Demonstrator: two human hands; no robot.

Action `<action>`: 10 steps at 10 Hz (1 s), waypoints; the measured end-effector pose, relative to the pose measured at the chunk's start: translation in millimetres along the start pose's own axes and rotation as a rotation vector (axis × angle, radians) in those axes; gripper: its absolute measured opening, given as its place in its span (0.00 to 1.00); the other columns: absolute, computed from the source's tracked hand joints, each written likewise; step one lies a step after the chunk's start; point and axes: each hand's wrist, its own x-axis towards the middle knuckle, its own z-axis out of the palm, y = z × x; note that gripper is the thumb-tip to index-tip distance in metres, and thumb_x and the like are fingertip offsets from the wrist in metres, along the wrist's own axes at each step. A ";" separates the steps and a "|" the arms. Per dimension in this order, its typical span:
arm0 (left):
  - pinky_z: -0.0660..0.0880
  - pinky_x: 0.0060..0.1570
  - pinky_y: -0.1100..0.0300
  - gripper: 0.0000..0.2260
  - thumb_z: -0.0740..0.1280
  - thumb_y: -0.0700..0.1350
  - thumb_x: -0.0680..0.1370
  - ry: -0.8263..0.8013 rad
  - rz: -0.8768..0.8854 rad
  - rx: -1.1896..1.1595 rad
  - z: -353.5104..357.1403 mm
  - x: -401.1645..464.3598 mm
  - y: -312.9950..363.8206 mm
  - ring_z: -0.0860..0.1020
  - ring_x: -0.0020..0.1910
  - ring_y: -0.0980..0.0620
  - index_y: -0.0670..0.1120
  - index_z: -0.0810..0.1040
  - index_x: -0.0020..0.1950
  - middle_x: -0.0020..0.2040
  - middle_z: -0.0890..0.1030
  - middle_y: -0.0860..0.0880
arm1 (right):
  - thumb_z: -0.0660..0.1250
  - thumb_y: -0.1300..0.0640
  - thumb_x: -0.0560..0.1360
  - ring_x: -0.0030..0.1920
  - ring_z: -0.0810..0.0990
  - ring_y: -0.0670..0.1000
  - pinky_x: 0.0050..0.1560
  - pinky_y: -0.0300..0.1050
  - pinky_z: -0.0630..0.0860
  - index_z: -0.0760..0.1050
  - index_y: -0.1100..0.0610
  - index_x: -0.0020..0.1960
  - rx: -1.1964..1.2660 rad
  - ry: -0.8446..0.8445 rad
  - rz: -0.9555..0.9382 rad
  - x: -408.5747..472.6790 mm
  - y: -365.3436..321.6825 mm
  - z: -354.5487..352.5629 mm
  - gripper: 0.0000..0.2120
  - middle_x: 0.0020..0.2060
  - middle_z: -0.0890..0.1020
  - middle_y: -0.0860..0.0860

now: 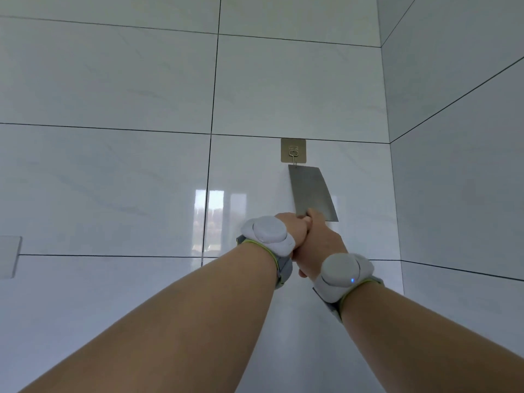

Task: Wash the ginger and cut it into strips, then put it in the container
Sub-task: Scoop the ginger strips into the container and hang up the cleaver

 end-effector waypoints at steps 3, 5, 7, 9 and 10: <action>0.76 0.56 0.52 0.11 0.63 0.43 0.78 -0.002 0.012 0.044 13.3 -15.2 -65.2 0.79 0.53 0.41 0.42 0.80 0.57 0.53 0.82 0.41 | 0.65 0.58 0.79 0.45 0.74 0.52 0.45 0.44 0.71 0.56 0.56 0.76 0.092 0.045 -0.032 -30.5 37.8 52.9 0.29 0.55 0.79 0.58; 0.70 0.41 0.63 0.14 0.64 0.42 0.77 0.057 -0.064 0.042 23.5 -32.4 -101.8 0.76 0.43 0.49 0.44 0.74 0.63 0.50 0.81 0.46 | 0.60 0.59 0.80 0.58 0.79 0.56 0.53 0.42 0.72 0.62 0.58 0.73 -0.049 -0.127 0.037 -43.5 61.7 73.4 0.22 0.58 0.80 0.55; 0.64 0.69 0.51 0.23 0.62 0.44 0.79 -0.054 -0.301 -0.070 37.3 -67.9 -145.7 0.74 0.62 0.44 0.43 0.63 0.73 0.62 0.78 0.44 | 0.62 0.61 0.78 0.50 0.82 0.55 0.45 0.42 0.73 0.68 0.55 0.49 -0.061 -0.274 0.075 -87.2 92.0 92.7 0.03 0.48 0.82 0.54; 0.79 0.51 0.49 0.04 0.67 0.47 0.75 -0.031 -0.420 -0.041 62.2 -175.7 -224.4 0.80 0.42 0.46 0.48 0.81 0.46 0.42 0.84 0.47 | 0.66 0.57 0.75 0.32 0.83 0.53 0.42 0.52 0.80 0.76 0.53 0.32 0.206 -0.486 0.216 -200.9 142.9 113.4 0.13 0.30 0.83 0.54; 0.80 0.46 0.49 0.06 0.67 0.46 0.75 -0.030 -0.578 -0.013 72.2 -234.8 -262.6 0.79 0.38 0.45 0.44 0.81 0.43 0.38 0.82 0.45 | 0.66 0.55 0.76 0.33 0.84 0.55 0.40 0.51 0.81 0.80 0.60 0.36 0.288 -0.567 0.331 -258.3 171.3 130.3 0.13 0.31 0.84 0.56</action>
